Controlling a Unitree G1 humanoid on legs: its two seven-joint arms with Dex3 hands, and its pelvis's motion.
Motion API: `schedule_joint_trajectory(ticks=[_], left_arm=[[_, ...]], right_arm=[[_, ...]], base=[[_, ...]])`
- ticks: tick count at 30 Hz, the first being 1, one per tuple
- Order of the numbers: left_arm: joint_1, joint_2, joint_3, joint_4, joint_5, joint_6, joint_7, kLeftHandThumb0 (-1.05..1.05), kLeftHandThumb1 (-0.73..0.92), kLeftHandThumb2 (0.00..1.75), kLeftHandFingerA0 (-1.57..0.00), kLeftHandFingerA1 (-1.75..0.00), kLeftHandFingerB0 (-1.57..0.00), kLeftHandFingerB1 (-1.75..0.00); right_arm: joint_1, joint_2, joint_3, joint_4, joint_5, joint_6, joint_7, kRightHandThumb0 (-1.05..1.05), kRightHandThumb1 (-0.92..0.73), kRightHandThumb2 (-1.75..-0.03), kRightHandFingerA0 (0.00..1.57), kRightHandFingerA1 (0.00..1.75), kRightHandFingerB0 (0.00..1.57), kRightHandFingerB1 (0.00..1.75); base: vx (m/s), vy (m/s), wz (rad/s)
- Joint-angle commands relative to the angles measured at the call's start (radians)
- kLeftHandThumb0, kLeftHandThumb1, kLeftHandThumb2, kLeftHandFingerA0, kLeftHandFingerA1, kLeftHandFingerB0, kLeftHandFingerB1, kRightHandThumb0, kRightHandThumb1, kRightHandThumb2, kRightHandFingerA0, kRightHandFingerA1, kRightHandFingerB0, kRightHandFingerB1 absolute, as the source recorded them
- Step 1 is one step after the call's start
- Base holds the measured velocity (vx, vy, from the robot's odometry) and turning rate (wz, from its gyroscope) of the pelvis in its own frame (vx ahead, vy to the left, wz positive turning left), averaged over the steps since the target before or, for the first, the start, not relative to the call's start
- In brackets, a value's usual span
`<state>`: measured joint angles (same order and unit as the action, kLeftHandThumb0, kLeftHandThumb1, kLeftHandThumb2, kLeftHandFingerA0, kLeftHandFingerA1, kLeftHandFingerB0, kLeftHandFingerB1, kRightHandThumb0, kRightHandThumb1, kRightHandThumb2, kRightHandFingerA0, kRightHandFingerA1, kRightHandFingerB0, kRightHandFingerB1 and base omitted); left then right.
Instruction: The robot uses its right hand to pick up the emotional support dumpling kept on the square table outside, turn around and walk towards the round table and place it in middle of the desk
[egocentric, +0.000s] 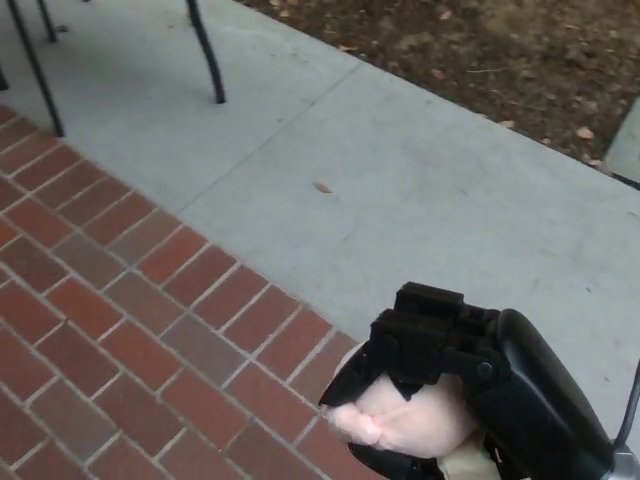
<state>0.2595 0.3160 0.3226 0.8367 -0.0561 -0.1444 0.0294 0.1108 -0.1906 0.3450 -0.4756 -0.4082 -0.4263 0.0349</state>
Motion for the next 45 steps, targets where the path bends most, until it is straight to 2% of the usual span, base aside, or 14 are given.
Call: schedule_joint_trajectory(ticks=[1, 10, 13, 14, 15, 16, 20, 21, 29, 34, 37, 41, 42, 45], left_arm=[[0.012, -0.001, 0.004, -0.004, -0.004, -0.068, 0.001, -0.06, 0.74, 0.62, -0.84, -0.6, -0.76, -0.57], [-0.002, -0.008, -0.001, 0.025, 0.004, -0.066, 0.013, -0.09, 0.69, 0.6, -0.88, -0.62, -0.8, -0.57], [-0.002, -0.007, 0.001, 0.039, 0.001, -0.084, 0.005, -0.03, 0.72, 0.64, -0.86, -0.65, -0.82, -0.59], [-0.006, -0.004, 0.001, 0.059, 0.0, -0.092, -0.005, -0.03, 0.71, 0.61, -0.87, -0.63, -0.78, -0.57], [-0.007, -0.003, 0.0, 0.066, 0.0, -0.095, -0.007, -0.03, 0.71, 0.61, -0.87, -0.63, -0.78, -0.57], [-0.005, -0.004, 0.001, 0.067, -0.003, -0.099, -0.011, -0.04, 0.7, 0.63, -0.86, -0.66, -0.78, -0.58], [0.001, -0.007, 0.002, 0.072, -0.004, -0.115, -0.014, -0.01, 0.7, 0.67, -0.88, -0.68, -0.79, -0.61], [-0.001, -0.004, 0.003, 0.082, -0.004, -0.117, -0.015, -0.02, 0.71, 0.65, -0.85, -0.63, -0.79, -0.58], [0.004, 0.0, 0.002, 0.101, -0.001, -0.128, -0.015, -0.07, 0.72, 0.62, -0.84, -0.62, -0.77, -0.57], [0.02, -0.008, 0.009, 0.095, -0.009, -0.127, -0.014, -0.06, 0.7, 0.62, -0.88, -0.67, -0.8, -0.59], [0.021, -0.006, 0.005, 0.101, -0.002, -0.126, -0.007, -0.07, 0.72, 0.61, -0.86, -0.62, -0.77, -0.56], [0.022, -0.006, 0.002, 0.101, 0.0, -0.125, -0.007, -0.07, 0.72, 0.61, -0.85, -0.62, -0.77, -0.56], [0.022, -0.008, 0.003, 0.107, -0.002, -0.127, -0.008, -0.06, 0.72, 0.61, -0.86, -0.63, -0.78, -0.57], [0.028, -0.014, 0.006, 0.112, -0.006, -0.135, -0.009, -0.08, 0.71, 0.63, -0.85, -0.63, -0.79, -0.57]], right_arm=[[-0.024, -0.017, -0.016, 0.016, 0.006, -0.015, 0.025, -0.11, -0.57, -1.15, 0.95, 1.51, 0.86, 1.22], [-0.051, -0.02, -0.025, 0.033, 0.02, -0.024, 0.031, -0.14, -0.58, -1.09, 1.01, 1.44, 0.89, 1.14], [-0.059, -0.021, -0.029, 0.04, 0.013, -0.024, 0.03, -0.12, -0.61, -1.08, 0.95, 1.47, 0.88, 1.12], [-0.06, -0.025, -0.034, 0.028, 0.016, 0.001, 0.044, -0.12, -0.58, -1.16, 1.11, 1.2, 0.92, 1.01], [-0.059, -0.026, -0.036, 0.024, 0.017, 0.009, 0.049, -0.12, -0.58, -1.16, 1.11, 1.2, 0.92, 1.01], [-0.063, -0.027, -0.038, 0.024, 0.02, 0.013, 0.053, -0.12, -0.59, -1.1, 0.94, 1.49, 0.89, 1.06], [-0.074, -0.025, -0.048, 0.038, 0.032, 0.005, 0.052, -0.11, -0.59, -1.1, 0.93, 1.55, 0.87, 1.1], [-0.078, -0.023, -0.05, 0.042, 0.029, 0.003, 0.049, -0.1, -0.58, -1.1, 0.9, 1.6, 0.85, 1.14], [-0.106, -0.021, -0.062, 0.063, 0.016, 0.023, 0.063, -0.11, -0.59, -1.09, 0.9, 1.6, 0.85, 1.07], [-0.112, -0.026, -0.068, 0.083, -0.005, 0.03, 0.064, -0.14, -0.61, -1.09, 0.89, 1.58, 0.83, 1.15], [-0.119, -0.03, -0.074, 0.104, -0.009, 0.018, 0.055, -0.12, -0.59, -1.08, 0.9, 1.59, 0.83, 1.16], [-0.113, -0.037, -0.084, 0.106, -0.024, 0.024, 0.051, -0.11, -0.59, -1.09, 0.91, 1.57, 0.84, 1.16], [-0.111, -0.039, -0.085, 0.105, -0.023, 0.025, 0.055, -0.14, -0.57, -1.09, 0.97, 1.46, 0.85, 1.13], [-0.106, -0.047, -0.092, 0.098, -0.019, 0.03, 0.062, -0.1, -0.61, -1.05, 0.95, 1.44, 0.86, 1.1]], base=[[0.08, -0.147, 1.23], [0.12, -0.181, 0.9], [0.11, -0.143, 0.69], [0.1, -0.131, 0.71], [0.1, -0.128, 0.62], [0.09, -0.12, 0.62], [0.05, 0.095, 0.55], [0.06, 0.184, 0.53], [0.07, 0.107, 0.5], [0.2, -0.06, 0.33], [0.37, -0.076, 0.26], [0.33, 0.009, 0.17], [0.26, 0.06, 0.04], [0.24, 0.142, 0.06]])
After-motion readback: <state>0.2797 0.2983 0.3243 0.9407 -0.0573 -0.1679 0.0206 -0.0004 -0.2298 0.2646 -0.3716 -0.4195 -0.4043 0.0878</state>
